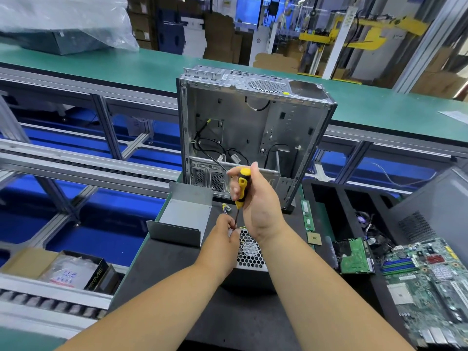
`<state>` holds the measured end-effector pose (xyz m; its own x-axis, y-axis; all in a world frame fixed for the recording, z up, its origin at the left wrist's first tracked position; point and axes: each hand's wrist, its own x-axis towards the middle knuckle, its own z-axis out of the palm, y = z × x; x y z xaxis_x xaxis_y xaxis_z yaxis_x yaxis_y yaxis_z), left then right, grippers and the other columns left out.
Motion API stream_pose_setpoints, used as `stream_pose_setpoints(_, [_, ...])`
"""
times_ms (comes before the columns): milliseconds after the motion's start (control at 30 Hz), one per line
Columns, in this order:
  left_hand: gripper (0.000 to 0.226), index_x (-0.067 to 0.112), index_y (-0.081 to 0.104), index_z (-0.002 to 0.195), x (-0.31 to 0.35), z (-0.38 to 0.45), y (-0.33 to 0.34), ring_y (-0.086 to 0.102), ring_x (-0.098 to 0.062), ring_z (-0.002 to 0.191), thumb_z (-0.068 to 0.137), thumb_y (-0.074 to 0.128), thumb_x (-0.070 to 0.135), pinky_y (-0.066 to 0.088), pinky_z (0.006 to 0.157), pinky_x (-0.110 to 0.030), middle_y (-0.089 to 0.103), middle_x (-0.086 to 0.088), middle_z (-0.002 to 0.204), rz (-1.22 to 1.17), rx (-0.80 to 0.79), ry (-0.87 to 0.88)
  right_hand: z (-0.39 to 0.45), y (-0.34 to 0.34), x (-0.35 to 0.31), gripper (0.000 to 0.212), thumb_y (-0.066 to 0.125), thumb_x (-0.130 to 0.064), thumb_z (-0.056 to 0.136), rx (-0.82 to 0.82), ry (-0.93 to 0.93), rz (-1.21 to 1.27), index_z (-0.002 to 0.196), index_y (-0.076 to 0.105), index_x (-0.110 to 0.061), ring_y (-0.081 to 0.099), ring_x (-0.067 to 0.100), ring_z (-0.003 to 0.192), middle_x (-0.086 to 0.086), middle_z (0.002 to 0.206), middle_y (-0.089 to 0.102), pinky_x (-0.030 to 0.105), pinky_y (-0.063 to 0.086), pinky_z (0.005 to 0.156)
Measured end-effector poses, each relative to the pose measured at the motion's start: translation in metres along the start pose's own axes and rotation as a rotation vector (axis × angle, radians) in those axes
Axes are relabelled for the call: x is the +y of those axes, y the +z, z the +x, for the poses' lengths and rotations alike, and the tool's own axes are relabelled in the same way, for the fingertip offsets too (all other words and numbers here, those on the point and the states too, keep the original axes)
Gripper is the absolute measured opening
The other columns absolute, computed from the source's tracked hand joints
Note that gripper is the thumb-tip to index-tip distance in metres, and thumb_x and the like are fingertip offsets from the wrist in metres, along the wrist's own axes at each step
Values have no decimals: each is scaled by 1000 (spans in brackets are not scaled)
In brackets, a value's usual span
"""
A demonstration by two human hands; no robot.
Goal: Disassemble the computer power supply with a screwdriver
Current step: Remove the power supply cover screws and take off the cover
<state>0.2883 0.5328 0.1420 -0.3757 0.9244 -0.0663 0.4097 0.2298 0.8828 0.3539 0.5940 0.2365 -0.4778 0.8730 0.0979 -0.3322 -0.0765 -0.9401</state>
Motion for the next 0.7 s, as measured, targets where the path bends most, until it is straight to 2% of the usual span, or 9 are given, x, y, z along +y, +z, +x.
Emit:
stream_pose_setpoints(67, [12,29,36,93,1,1,0,42,-14,58,102,43,25,36,52,-30,48,2,71,22,3,6,0,0,1,26,48,-43,94,-5,-17,-27,92,57,-18,41,11,61,-4,66,52,24,34,60])
stream_pose_setpoints(133, [11,28,36,94,2,1,0,42,-13,58,102,43,25,34,51,-30,48,2,72,35,5,9,0,-2,1,18,51,-38,94,0,-36,-54,88,51,-21,45,12,63,-3,70,56,23,40,61])
stream_pose_setpoints(267, [9,28,37,97,0,2,0,46,-16,61,102,43,28,39,57,-30,51,1,74,34,-2,-4,0,-7,-4,22,51,-38,94,12,-38,-48,83,58,-20,55,15,67,0,80,63,26,48,67])
stream_pose_setpoints(367, [8,29,37,97,-1,2,1,46,-17,61,102,43,28,40,57,-31,51,0,75,28,-2,-2,2,-8,-8,37,47,-39,102,63,32,-10,82,69,-16,58,15,68,0,78,65,32,49,76])
stream_pose_setpoints(400, [9,29,37,97,-1,2,1,45,-16,60,102,43,28,39,57,-31,50,0,75,27,-1,1,3,-8,-8,45,43,-40,104,72,57,-8,78,71,-17,57,14,66,0,76,65,32,48,75])
stream_pose_setpoints(467, [10,30,37,95,-1,2,1,44,-16,59,102,44,27,39,56,-31,49,1,73,22,-1,0,4,-6,-8,57,35,-43,107,62,86,23,70,71,-18,51,12,59,0,67,58,27,43,65])
stream_pose_setpoints(533, [11,30,37,95,0,2,1,43,-15,58,102,44,27,37,54,-30,48,2,72,28,-1,-5,5,-5,-6,61,31,-44,107,45,92,70,68,68,-15,42,10,54,-2,60,49,22,37,55])
stream_pose_setpoints(633, [10,29,36,95,1,3,0,43,-14,59,102,43,27,35,52,-29,49,2,74,44,-6,-7,5,-3,-2,55,33,-52,103,19,69,118,76,63,-15,37,10,52,-3,58,44,21,32,51])
stream_pose_setpoints(700, [10,28,36,95,2,4,0,44,-17,60,101,43,27,40,56,-32,50,-1,76,23,-8,-10,5,-4,0,42,41,-55,97,-3,43,117,81,55,-19,36,11,53,-4,61,45,23,31,53])
